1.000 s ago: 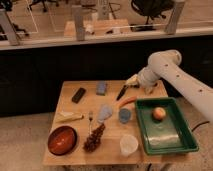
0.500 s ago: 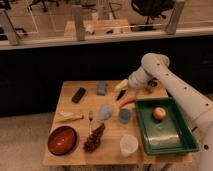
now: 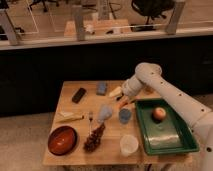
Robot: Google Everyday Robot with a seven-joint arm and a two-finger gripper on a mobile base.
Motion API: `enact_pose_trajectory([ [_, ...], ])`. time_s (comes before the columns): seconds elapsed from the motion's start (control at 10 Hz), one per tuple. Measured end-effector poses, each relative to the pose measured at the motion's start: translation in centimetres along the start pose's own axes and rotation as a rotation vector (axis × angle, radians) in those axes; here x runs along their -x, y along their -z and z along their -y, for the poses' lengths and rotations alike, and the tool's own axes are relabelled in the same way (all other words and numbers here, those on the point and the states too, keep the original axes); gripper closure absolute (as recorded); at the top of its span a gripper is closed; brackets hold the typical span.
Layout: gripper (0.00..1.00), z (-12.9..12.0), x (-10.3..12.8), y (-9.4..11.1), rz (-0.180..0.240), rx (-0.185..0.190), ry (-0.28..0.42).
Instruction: Place towel in tray
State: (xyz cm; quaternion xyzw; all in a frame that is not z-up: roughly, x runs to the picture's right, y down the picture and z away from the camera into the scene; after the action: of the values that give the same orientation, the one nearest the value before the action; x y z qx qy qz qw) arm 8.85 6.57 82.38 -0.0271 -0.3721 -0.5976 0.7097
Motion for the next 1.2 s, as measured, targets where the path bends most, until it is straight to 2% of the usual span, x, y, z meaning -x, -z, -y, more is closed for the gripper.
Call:
enact_pose_trajectory([
  [0.3, 0.20, 0.7, 0.5, 0.1, -0.024, -0.070, -0.010],
  [0.4, 0.20, 0.8, 0.2, 0.8, -0.043, -0.088, -0.018],
  [0.6, 0.20, 1.0, -0.4, 1.3, -0.075, -0.104, -0.025],
  [0.9, 0.20, 1.2, -1.0, 0.7, -0.128, -0.086, -0.029],
  [1.2, 0.20, 1.9, -1.3, -0.7, -0.184, -0.047, -0.011],
])
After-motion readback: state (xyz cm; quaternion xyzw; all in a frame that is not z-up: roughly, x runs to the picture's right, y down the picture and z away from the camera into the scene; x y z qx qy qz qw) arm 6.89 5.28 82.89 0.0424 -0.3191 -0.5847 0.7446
